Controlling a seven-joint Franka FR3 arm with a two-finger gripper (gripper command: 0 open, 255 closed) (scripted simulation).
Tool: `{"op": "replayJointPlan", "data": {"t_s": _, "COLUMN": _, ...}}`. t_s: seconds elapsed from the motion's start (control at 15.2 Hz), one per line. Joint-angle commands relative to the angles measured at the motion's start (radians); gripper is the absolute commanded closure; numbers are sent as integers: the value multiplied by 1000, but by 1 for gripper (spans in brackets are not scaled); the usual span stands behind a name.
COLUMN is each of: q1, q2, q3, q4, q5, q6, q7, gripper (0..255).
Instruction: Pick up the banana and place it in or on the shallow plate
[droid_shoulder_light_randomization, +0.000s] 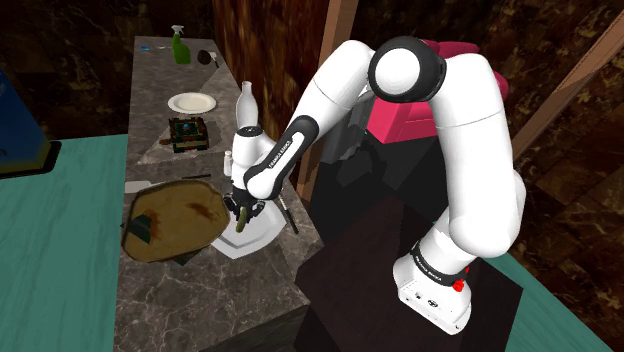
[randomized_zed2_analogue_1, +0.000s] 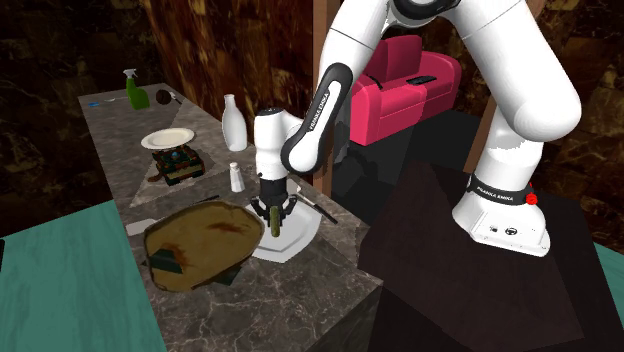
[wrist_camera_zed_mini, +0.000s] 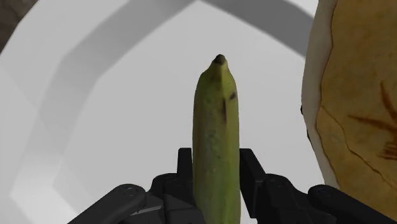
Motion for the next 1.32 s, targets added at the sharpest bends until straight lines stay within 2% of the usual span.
{"op": "replayJointPlan", "data": {"t_s": 0.0, "q1": 1, "q2": 1, "q3": 0, "q4": 0, "q5": 0, "q6": 0, "q7": 0, "gripper": 255}}
{"op": "replayJointPlan", "data": {"t_s": 0.13, "q1": 1, "q2": 1, "q3": 0, "q4": 0, "q5": 0, "q6": 0, "q7": 0, "gripper": 255}}
{"op": "replayJointPlan", "data": {"t_s": 0.2, "q1": 1, "q2": 1, "q3": 1, "q4": -1, "q5": 0, "q6": 1, "q7": 0, "gripper": 0}}
{"op": "replayJointPlan", "data": {"t_s": 0.53, "q1": 1, "q2": 1, "q3": 0, "q4": 0, "q5": 0, "q6": 0, "q7": 0, "gripper": 0}}
{"op": "replayJointPlan", "data": {"t_s": 0.79, "q1": -48, "q2": -118, "q3": 49, "q4": -45, "q5": 35, "q6": -77, "q7": -26, "gripper": 0}}
{"op": "replayJointPlan", "data": {"t_s": 1.25, "q1": -48, "q2": -118, "q3": 49, "q4": -45, "q5": 35, "q6": -77, "q7": -26, "gripper": 0}}
